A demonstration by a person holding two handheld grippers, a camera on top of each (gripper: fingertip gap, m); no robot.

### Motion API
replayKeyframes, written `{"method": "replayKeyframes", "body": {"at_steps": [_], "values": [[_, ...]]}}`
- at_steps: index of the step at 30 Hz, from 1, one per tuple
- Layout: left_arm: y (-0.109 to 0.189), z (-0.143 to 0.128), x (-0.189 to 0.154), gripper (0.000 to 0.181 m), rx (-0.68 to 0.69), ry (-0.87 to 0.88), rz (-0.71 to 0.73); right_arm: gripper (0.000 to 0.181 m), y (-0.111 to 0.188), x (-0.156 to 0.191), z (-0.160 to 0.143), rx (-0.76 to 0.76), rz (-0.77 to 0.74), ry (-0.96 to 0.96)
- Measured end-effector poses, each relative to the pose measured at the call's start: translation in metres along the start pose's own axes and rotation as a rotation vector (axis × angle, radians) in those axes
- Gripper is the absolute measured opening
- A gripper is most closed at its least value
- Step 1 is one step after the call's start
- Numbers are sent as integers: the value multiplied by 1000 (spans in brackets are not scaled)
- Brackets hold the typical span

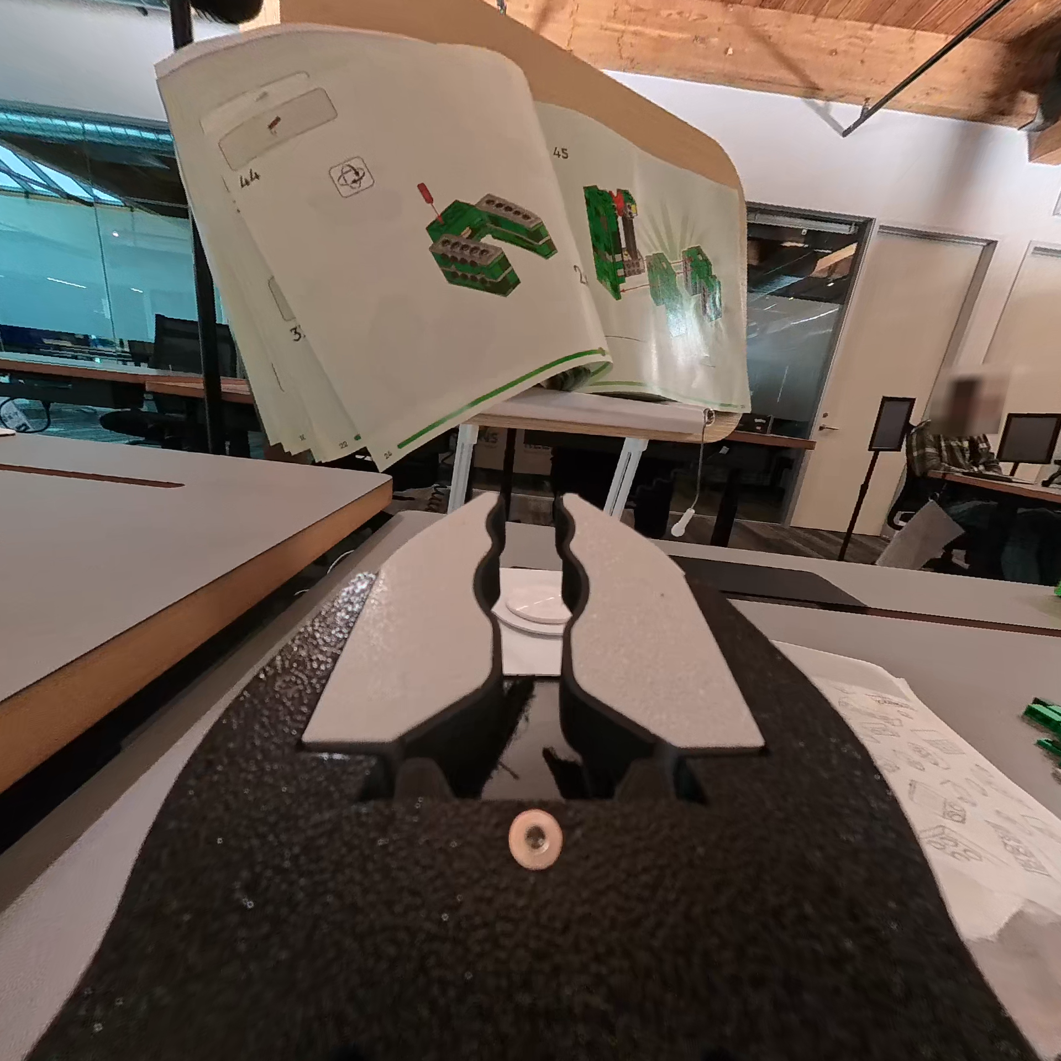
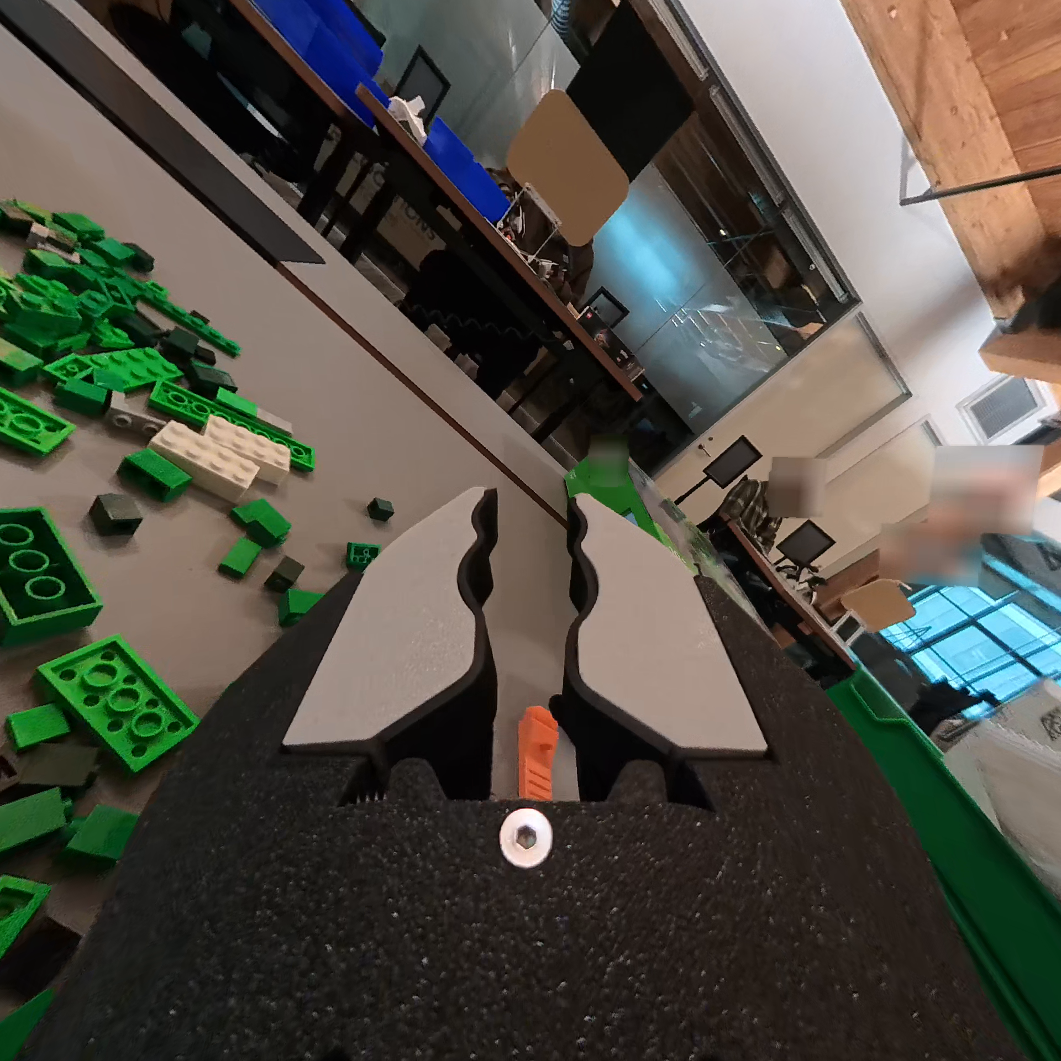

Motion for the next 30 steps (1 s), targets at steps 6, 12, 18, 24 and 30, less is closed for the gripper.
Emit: {"method": "replayKeyframes", "body": {"at_steps": [6,12,18,24,30], "values": [[-1,0,-4,14,4,-32,-6,21,0,-4,-2,-10,8,-54],[-4,-2,-8,12,17,-57,-21,21,0,-1,-2,-12,15,-38],[-5,-3,-9,11,24,-57,-28,21,0,1,-1,-19,24,-22],[-5,-4,-8,11,29,-49,-29,21,0,2,0,-23,30,-17],[-6,-5,-8,11,32,-51,-30,21,0,2,0,-24,32,-15]]}}
Point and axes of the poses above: each gripper's, where its closed fingertips meet, y back along the fingers, z out of its top, x = y × z across the jaws, the point moved 4 cm from there along y, back along the fingers, and after that the axes turned 15 degrees about x, right-handed, at the moved point
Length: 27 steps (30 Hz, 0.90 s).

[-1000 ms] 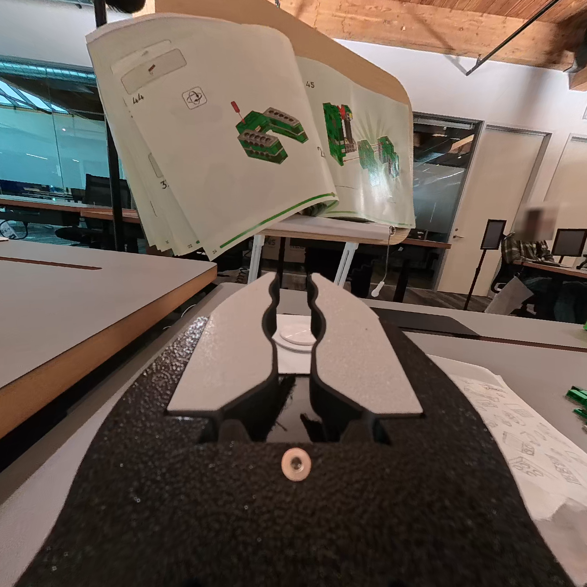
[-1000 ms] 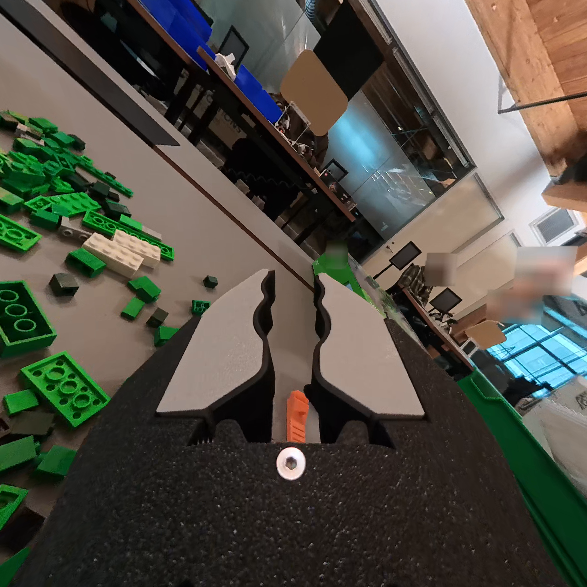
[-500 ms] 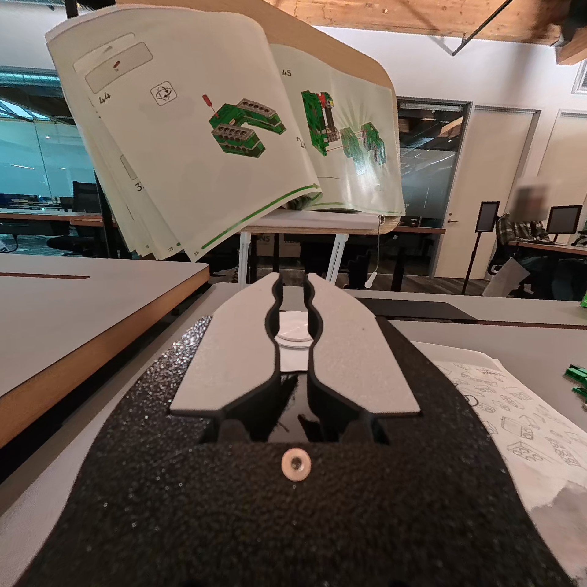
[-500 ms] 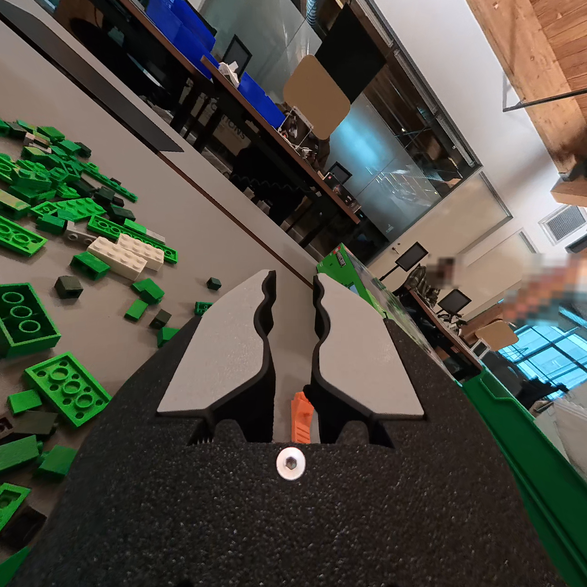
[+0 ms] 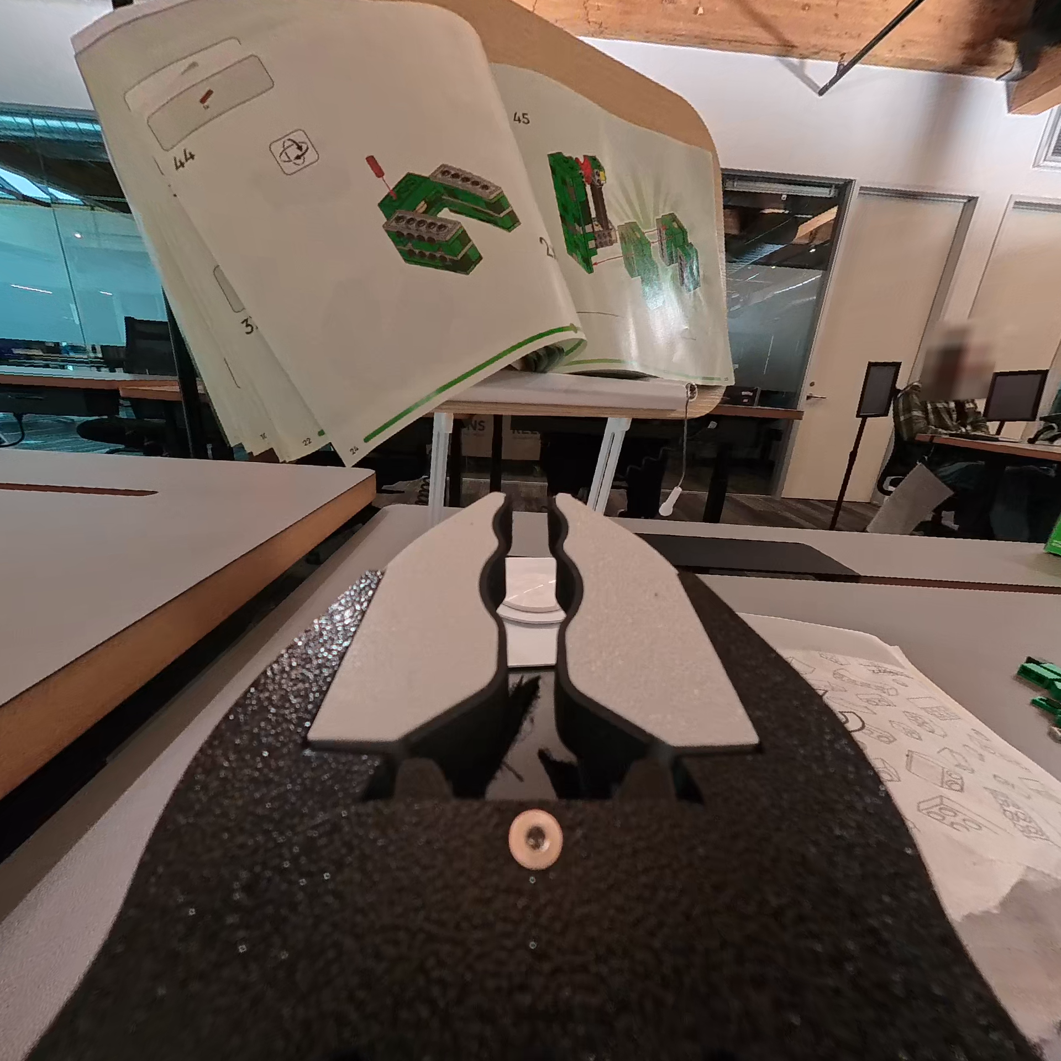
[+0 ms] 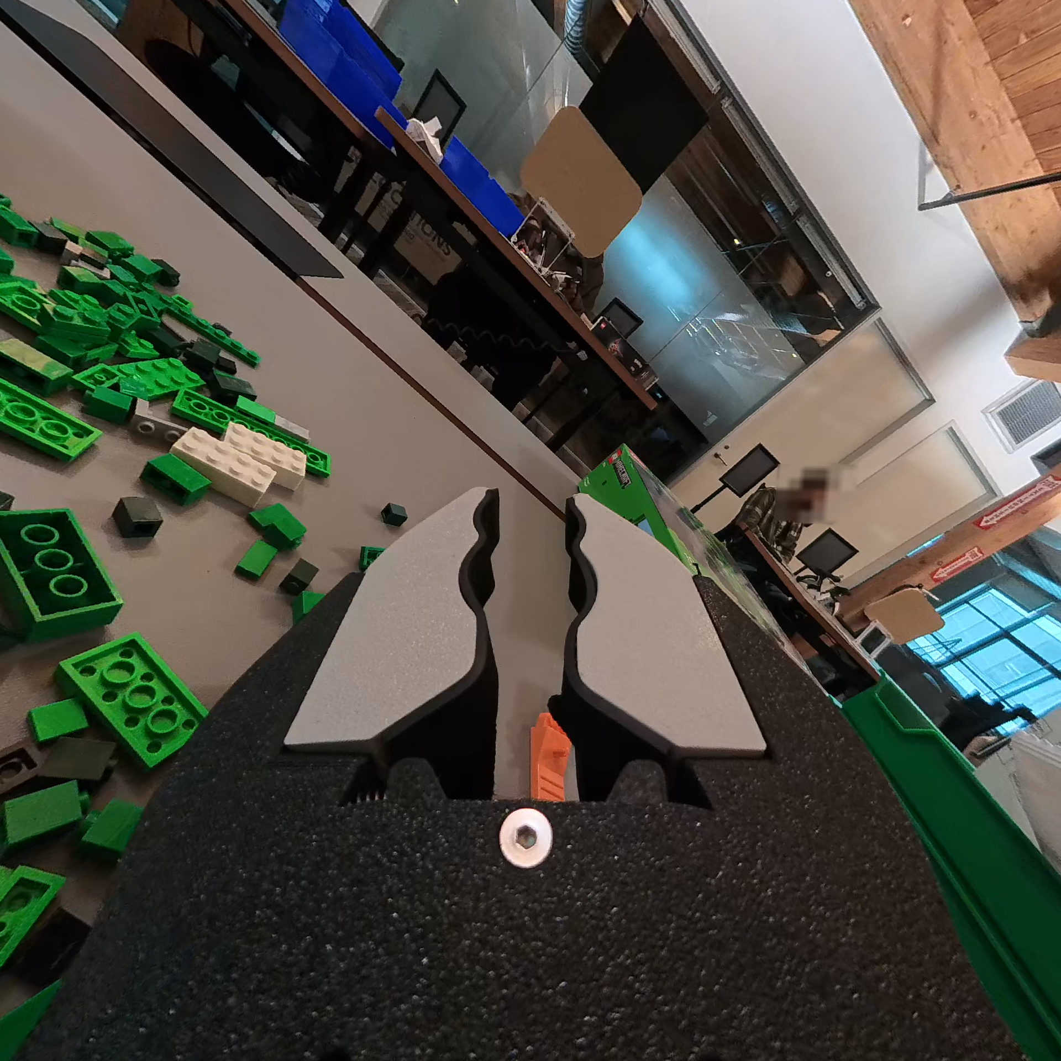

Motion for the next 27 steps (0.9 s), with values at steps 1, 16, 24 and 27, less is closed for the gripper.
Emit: {"method": "replayKeyframes", "body": {"at_steps": [1,16,24,27], "values": [[0,0,0,11,1,0,0,21,0,0,0,0,0,0],[-1,-2,1,11,10,10,-7,21,-1,-2,-1,1,-6,-20],[-2,-2,1,11,15,11,-10,21,-1,-1,-1,1,-4,-19],[-2,-3,0,11,18,11,-12,21,-1,0,0,0,-3,-16]]}}
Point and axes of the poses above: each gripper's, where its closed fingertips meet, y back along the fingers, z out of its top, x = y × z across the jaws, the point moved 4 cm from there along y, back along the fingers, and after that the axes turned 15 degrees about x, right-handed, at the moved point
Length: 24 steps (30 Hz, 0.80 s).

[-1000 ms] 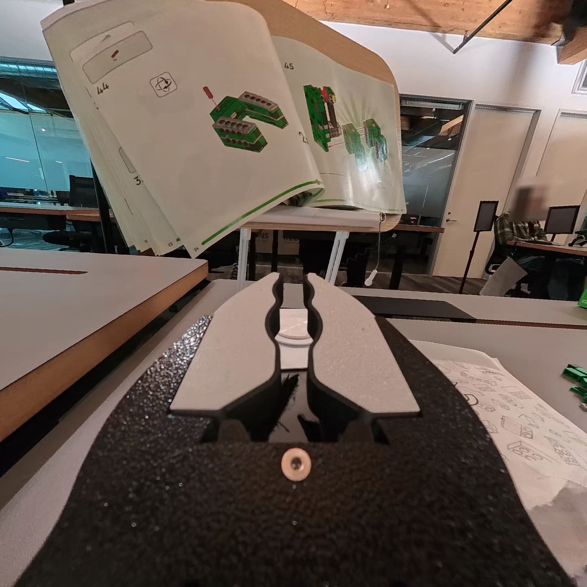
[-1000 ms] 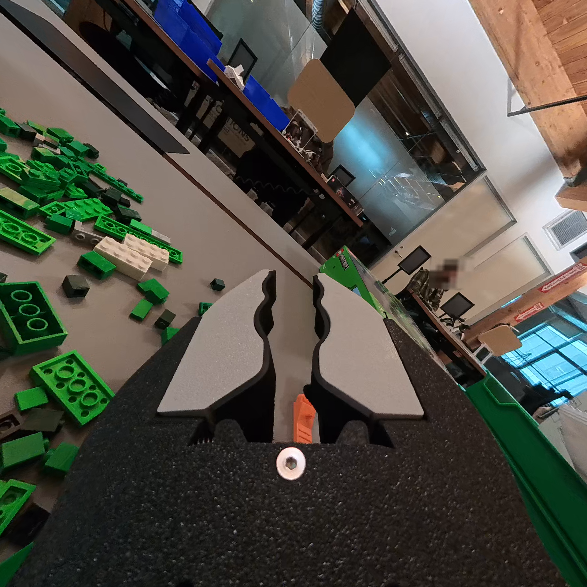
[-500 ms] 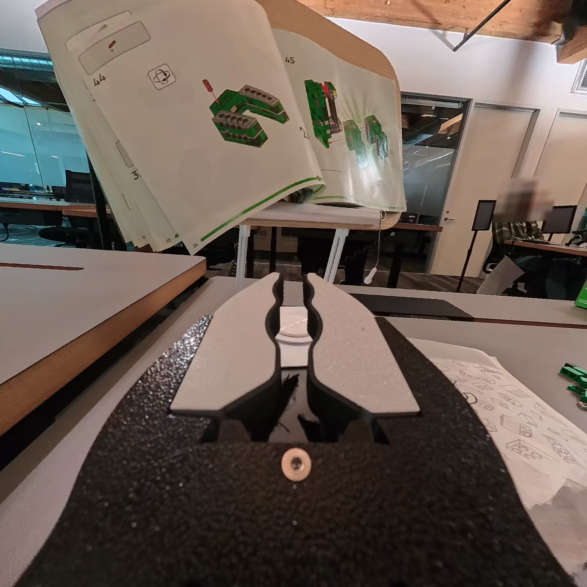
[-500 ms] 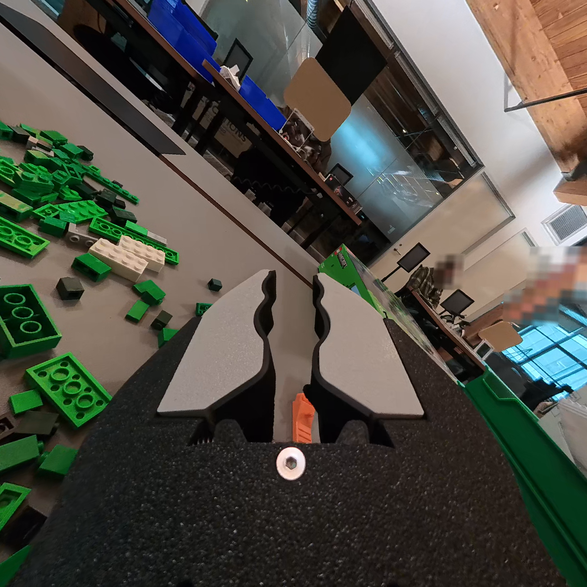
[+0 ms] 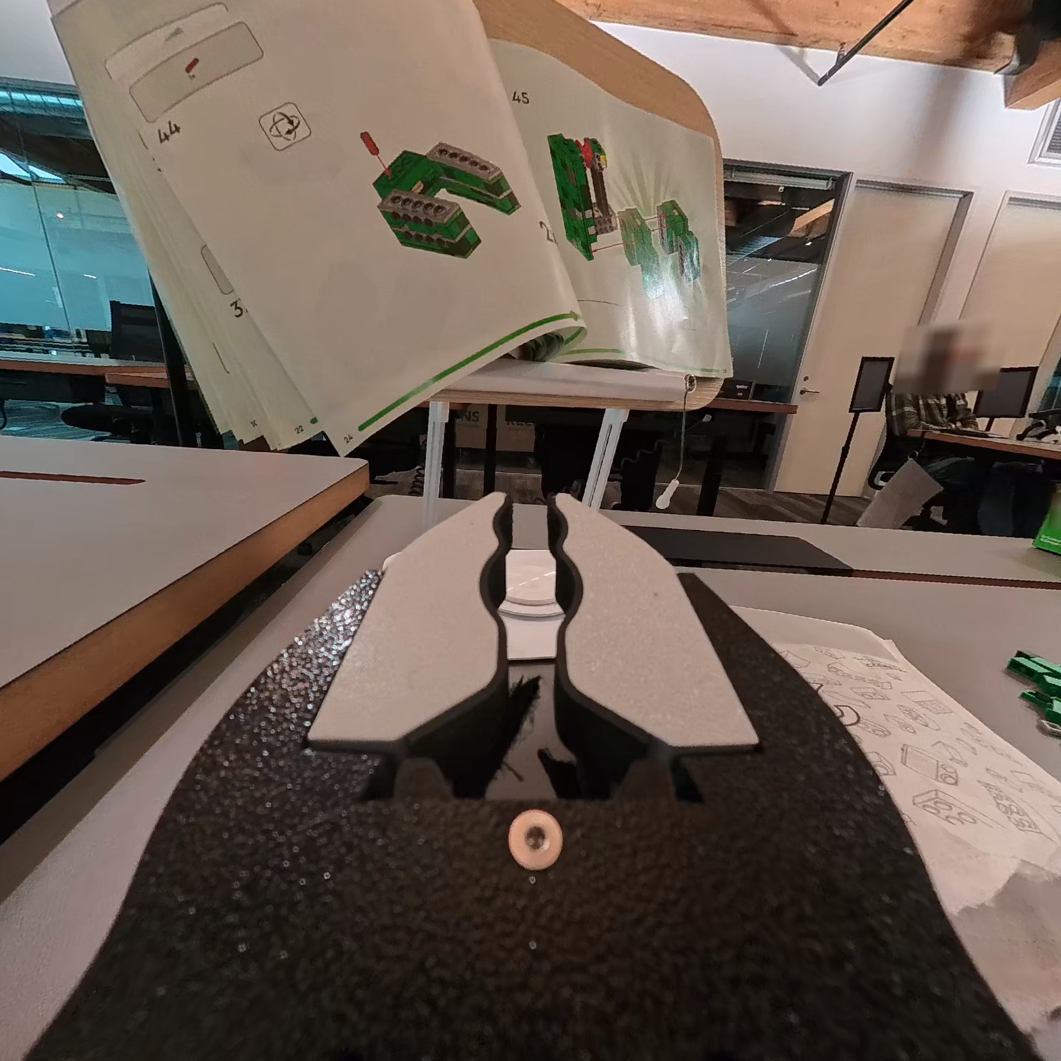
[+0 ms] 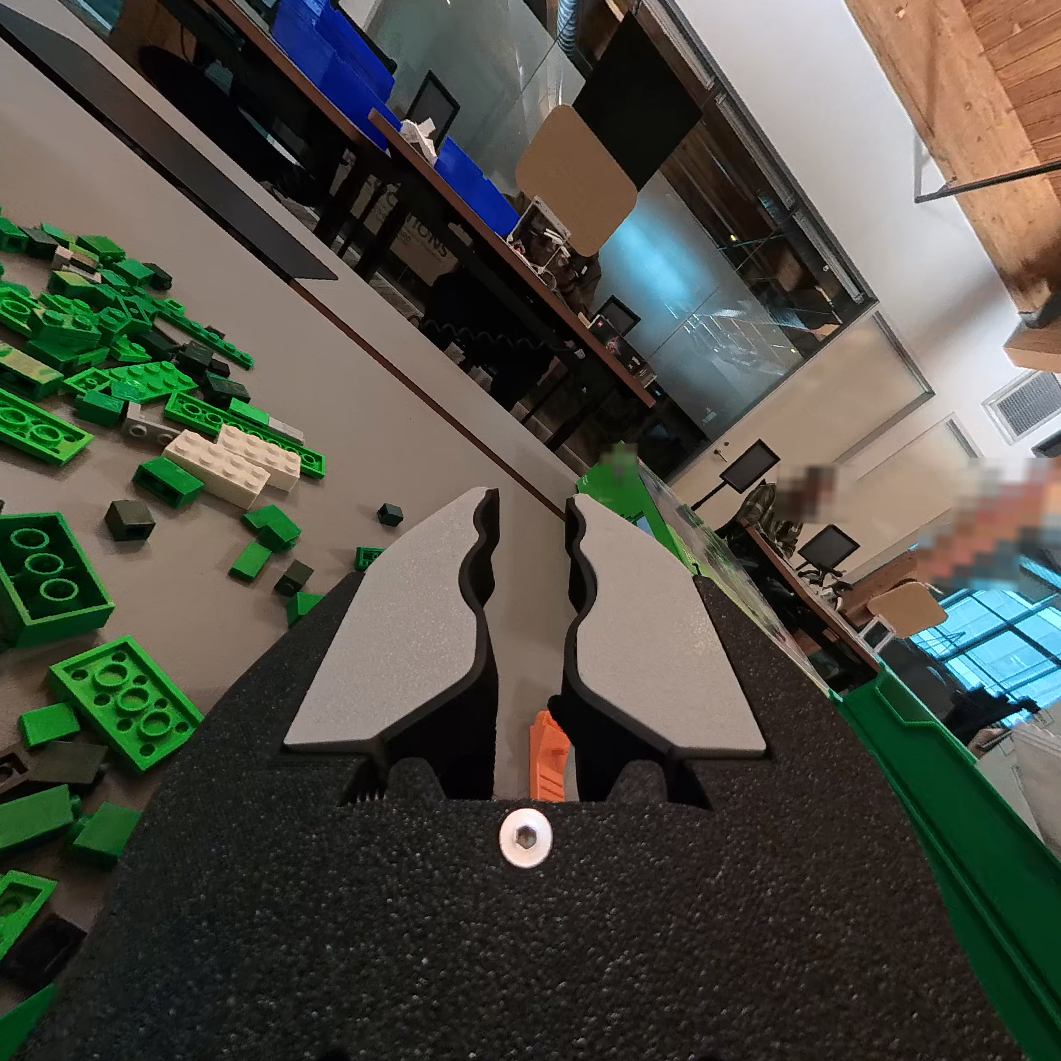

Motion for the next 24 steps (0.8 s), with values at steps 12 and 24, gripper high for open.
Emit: {"method": "replayKeyframes", "body": {"at_steps": [12,24], "values": [[1,2,-4,16,-15,6,-36,21,0,1,0,0,0,7],[5,9,27,25,-55,-38,91,36,45,37,120,-265,68,290]]}}
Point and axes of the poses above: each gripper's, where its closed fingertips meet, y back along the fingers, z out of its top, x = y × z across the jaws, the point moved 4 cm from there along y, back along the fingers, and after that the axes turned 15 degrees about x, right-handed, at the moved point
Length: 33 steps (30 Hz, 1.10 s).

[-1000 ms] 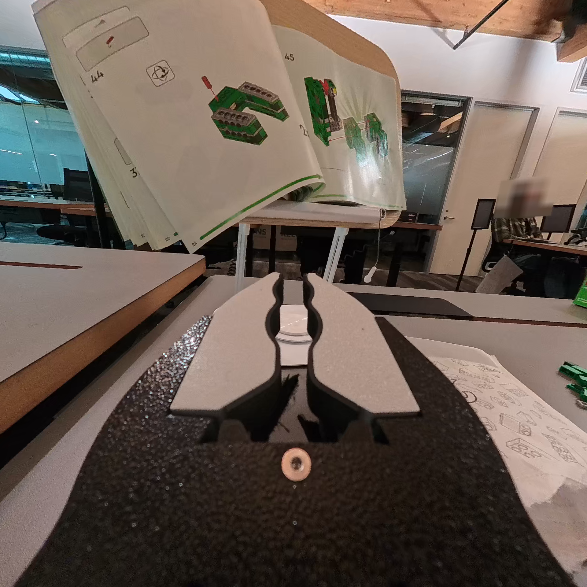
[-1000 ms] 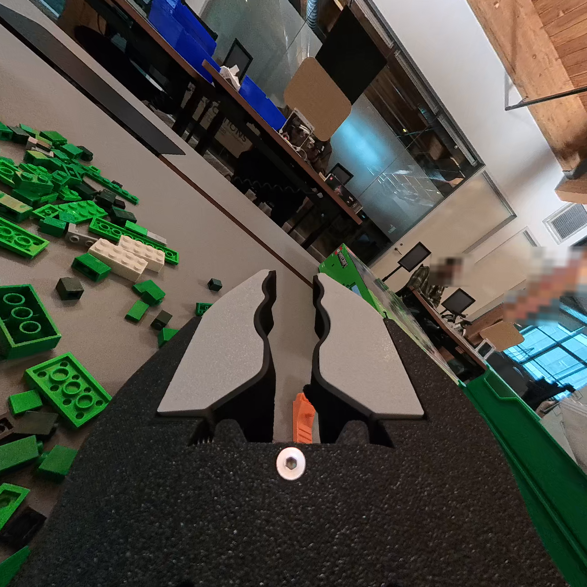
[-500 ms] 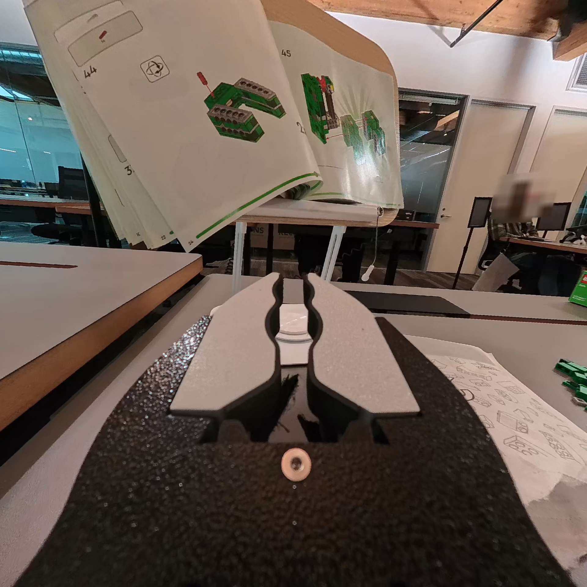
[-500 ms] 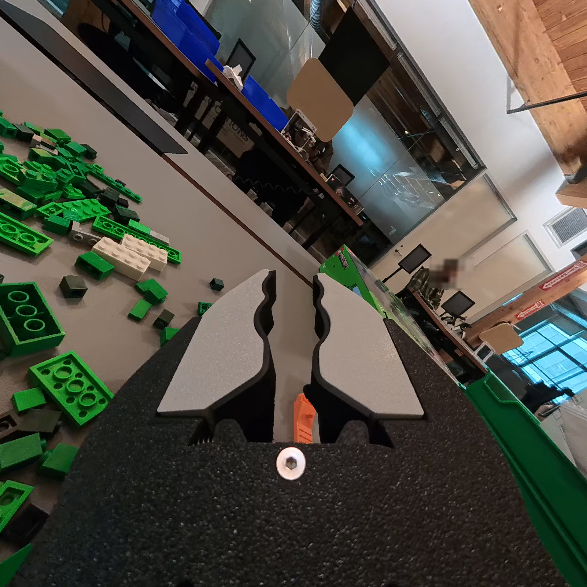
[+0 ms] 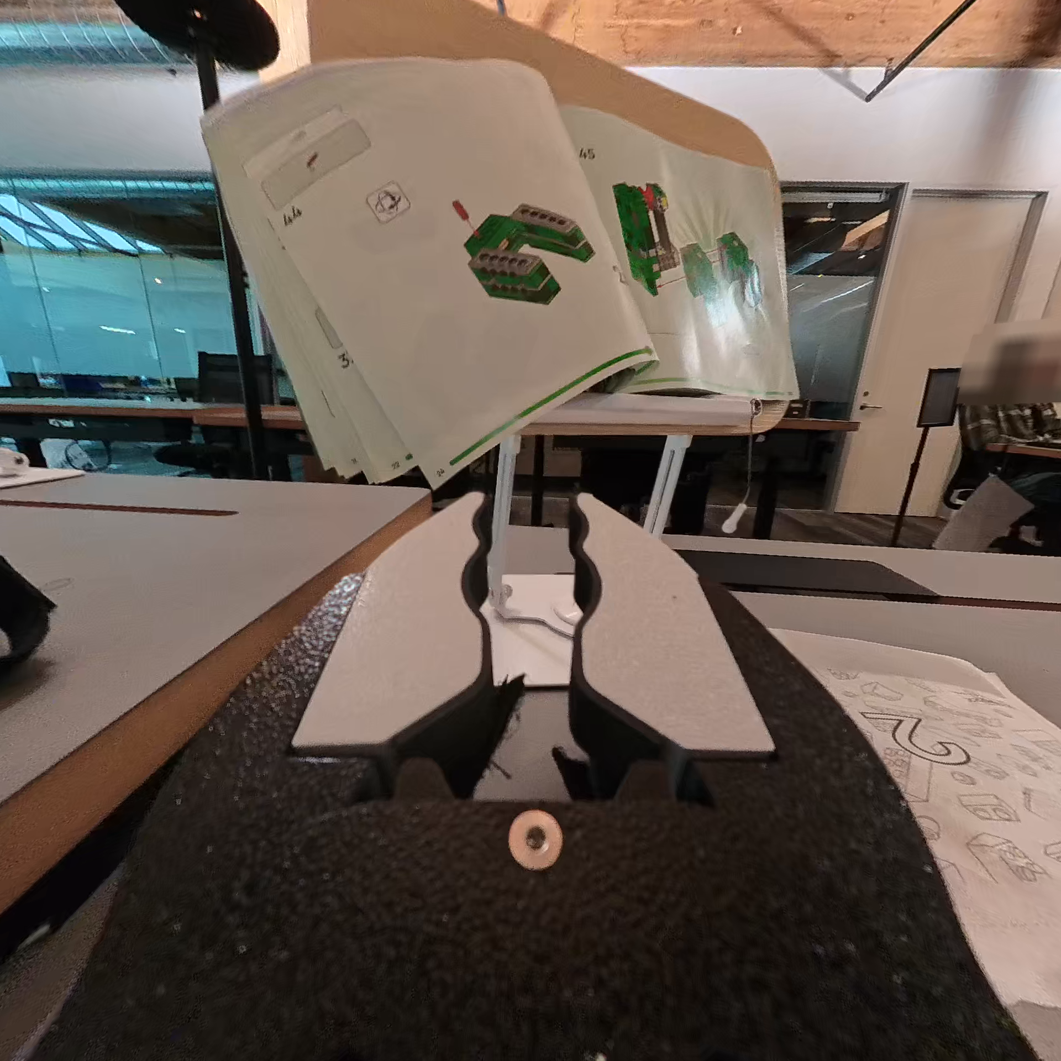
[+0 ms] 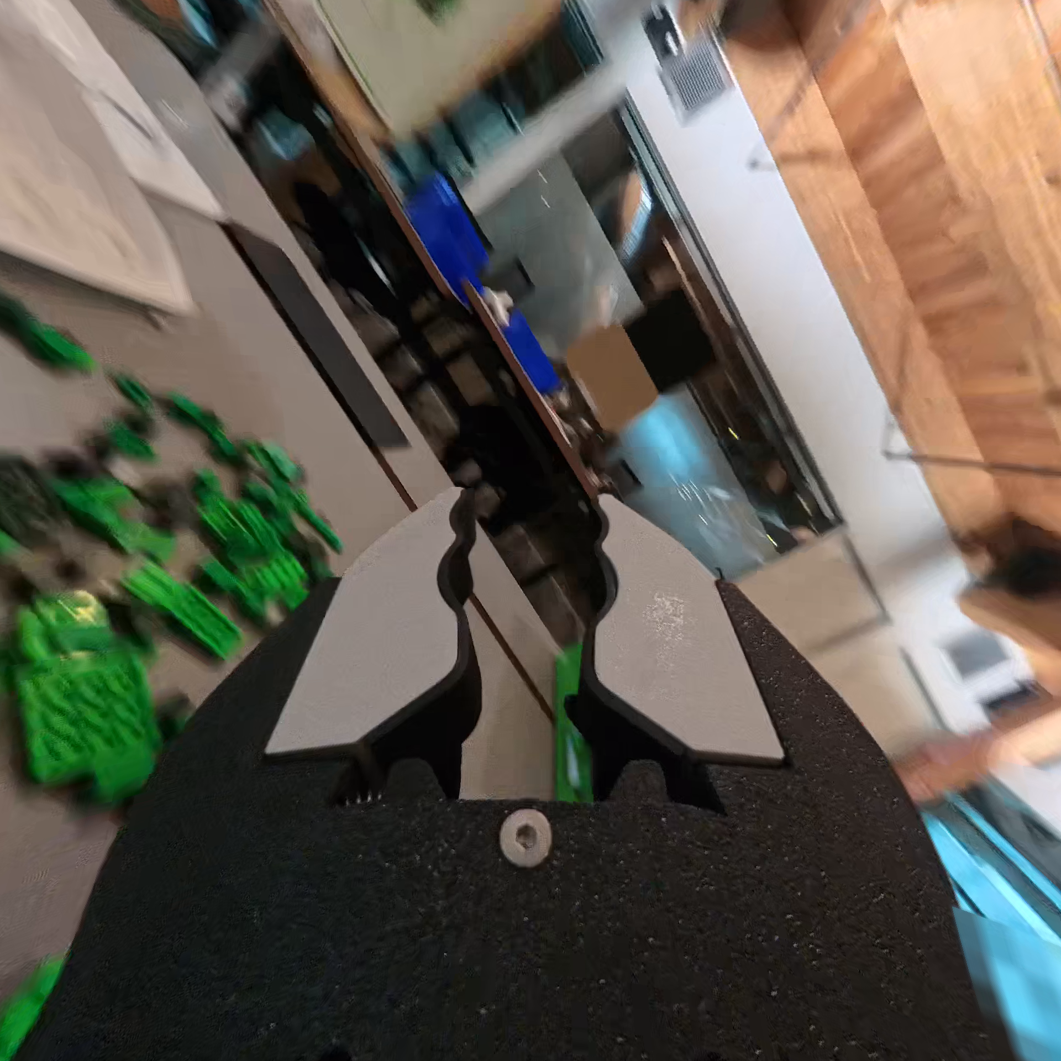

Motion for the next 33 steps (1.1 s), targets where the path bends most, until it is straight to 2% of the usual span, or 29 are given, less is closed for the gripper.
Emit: {"method": "replayKeyframes", "body": {"at_steps": [4,8,10,13,18,26,33], "values": [[-6,-4,2,23,12,18,-13,39,-28,47,127,-237,176,132],[-8,-5,3,22,11,39,-33,40,-60,90,245,-439,201,278],[-8,-6,5,21,11,56,-40,41,-83,112,287,-466,159,383],[-8,-7,6,21,9,78,-48,46,-118,143,327,-461,100,521],[-9,-7,6,20,13,82,-51,45,-152,168,355,-466,1,655],[-10,-8,5,20,15,104,-58,40,-169,169,357,-438,-58,683],[-11,-9,3,19,21,96,-66,31,-171,150,351,-416,-79,508]]}}
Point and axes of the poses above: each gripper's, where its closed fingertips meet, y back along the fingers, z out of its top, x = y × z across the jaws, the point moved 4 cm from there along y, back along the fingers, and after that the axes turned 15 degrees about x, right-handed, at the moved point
